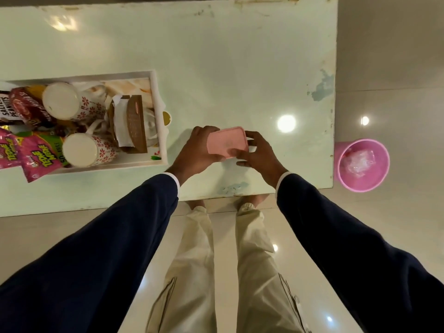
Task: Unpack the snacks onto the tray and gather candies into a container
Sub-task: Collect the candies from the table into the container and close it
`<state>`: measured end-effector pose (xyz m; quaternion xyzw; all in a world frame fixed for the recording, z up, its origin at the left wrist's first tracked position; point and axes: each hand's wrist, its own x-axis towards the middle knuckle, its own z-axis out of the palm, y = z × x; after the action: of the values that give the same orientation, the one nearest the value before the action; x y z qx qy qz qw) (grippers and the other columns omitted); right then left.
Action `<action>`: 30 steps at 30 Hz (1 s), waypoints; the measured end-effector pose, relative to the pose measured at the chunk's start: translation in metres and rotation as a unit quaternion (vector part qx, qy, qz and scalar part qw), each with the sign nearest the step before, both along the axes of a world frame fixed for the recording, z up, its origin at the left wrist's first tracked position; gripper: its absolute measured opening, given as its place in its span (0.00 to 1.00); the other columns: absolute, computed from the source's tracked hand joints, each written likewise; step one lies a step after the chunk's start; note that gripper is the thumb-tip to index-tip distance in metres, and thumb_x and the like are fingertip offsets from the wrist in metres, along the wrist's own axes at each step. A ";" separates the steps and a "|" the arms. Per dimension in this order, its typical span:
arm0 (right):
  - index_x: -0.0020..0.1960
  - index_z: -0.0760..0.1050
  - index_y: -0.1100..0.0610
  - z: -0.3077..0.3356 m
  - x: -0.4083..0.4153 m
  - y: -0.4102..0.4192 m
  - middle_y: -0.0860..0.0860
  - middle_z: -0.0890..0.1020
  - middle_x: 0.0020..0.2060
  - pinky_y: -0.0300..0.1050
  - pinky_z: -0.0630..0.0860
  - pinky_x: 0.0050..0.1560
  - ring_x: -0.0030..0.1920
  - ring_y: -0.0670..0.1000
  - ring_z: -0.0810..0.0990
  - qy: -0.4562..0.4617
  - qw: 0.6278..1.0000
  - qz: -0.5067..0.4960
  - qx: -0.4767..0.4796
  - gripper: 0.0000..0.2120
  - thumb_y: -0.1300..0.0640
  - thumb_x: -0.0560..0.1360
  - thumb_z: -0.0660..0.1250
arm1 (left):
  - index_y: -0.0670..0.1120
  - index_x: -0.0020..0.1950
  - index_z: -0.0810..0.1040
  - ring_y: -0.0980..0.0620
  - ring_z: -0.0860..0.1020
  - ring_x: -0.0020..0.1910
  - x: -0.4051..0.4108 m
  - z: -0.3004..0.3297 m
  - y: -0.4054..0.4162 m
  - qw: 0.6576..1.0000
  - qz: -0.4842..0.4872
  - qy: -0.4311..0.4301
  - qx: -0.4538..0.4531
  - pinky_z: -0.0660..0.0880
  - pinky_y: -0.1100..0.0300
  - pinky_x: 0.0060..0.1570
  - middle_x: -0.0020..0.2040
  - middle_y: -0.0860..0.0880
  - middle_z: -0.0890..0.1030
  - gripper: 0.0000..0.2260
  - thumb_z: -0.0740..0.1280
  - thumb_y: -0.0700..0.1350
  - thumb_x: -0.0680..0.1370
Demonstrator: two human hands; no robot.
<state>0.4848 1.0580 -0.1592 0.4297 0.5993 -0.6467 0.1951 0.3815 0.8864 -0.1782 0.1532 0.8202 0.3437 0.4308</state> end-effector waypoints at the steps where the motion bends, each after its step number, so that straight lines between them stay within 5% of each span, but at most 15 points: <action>1: 0.70 0.71 0.57 0.002 0.000 -0.002 0.54 0.78 0.60 0.52 0.85 0.52 0.61 0.60 0.80 0.006 0.998 -0.049 -0.030 0.30 0.59 0.72 0.78 | 0.48 0.70 0.71 0.47 0.79 0.54 0.005 0.003 0.000 0.997 0.060 -0.045 0.017 0.80 0.59 0.38 0.63 0.46 0.71 0.27 0.77 0.45 0.74; 3: 0.68 0.75 0.59 0.007 -0.006 -0.004 0.57 0.79 0.62 0.47 0.83 0.53 0.62 0.61 0.80 0.041 0.990 -0.118 -0.061 0.24 0.63 0.74 0.75 | 0.45 0.65 0.71 0.43 0.83 0.49 0.014 0.010 -0.002 0.976 0.183 -0.104 0.055 0.82 0.58 0.32 0.61 0.46 0.74 0.16 0.71 0.43 0.80; 5: 0.67 0.76 0.59 0.015 -0.020 -0.009 0.59 0.79 0.64 0.49 0.82 0.56 0.64 0.61 0.79 0.068 0.986 -0.137 -0.071 0.21 0.65 0.75 0.73 | 0.44 0.61 0.71 0.39 0.84 0.50 0.021 0.020 -0.008 0.949 0.276 -0.125 0.088 0.83 0.51 0.36 0.59 0.47 0.76 0.09 0.67 0.42 0.83; 10: 0.71 0.71 0.53 0.023 -0.062 -0.036 0.55 0.78 0.63 0.60 0.80 0.61 0.62 0.58 0.79 0.040 0.996 -0.069 0.028 0.24 0.61 0.77 0.72 | 0.43 0.60 0.71 0.38 0.85 0.50 0.013 0.037 -0.018 0.905 0.394 -0.118 0.110 0.84 0.46 0.45 0.63 0.41 0.78 0.08 0.66 0.39 0.83; 14: 0.72 0.71 0.54 0.014 -0.093 -0.056 0.56 0.78 0.63 0.61 0.80 0.60 0.62 0.59 0.79 0.035 0.994 0.003 0.099 0.23 0.59 0.79 0.69 | 0.41 0.66 0.71 0.40 0.84 0.53 -0.009 0.031 -0.028 0.918 0.379 -0.086 0.078 0.82 0.44 0.48 0.65 0.42 0.77 0.13 0.65 0.36 0.82; 18: 0.74 0.70 0.56 0.000 -0.112 -0.066 0.58 0.77 0.63 0.60 0.79 0.61 0.63 0.58 0.78 0.015 0.988 0.050 0.143 0.23 0.60 0.80 0.67 | 0.44 0.70 0.75 0.41 0.79 0.62 -0.023 0.018 -0.041 0.954 0.297 -0.033 0.017 0.78 0.40 0.61 0.66 0.42 0.76 0.16 0.67 0.39 0.82; 24: 0.73 0.71 0.57 -0.008 -0.121 -0.072 0.56 0.79 0.62 0.50 0.77 0.59 0.60 0.56 0.78 -0.003 0.976 0.083 0.201 0.21 0.59 0.80 0.66 | 0.43 0.73 0.73 0.50 0.77 0.58 -0.028 0.011 -0.055 0.986 0.161 0.053 0.011 0.76 0.56 0.63 0.66 0.40 0.74 0.20 0.64 0.35 0.81; 30: 0.73 0.70 0.56 -0.003 -0.119 -0.075 0.56 0.78 0.62 0.48 0.76 0.57 0.61 0.56 0.78 -0.006 0.974 0.085 0.210 0.21 0.58 0.80 0.65 | 0.44 0.73 0.72 0.48 0.77 0.62 -0.031 0.020 -0.061 0.990 0.135 0.046 0.019 0.76 0.54 0.65 0.67 0.42 0.74 0.19 0.64 0.37 0.82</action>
<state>0.3661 0.9830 -0.1624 0.4118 0.7549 -0.4852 0.1586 0.3505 0.8253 -0.1586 0.0648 0.8456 0.4065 0.3398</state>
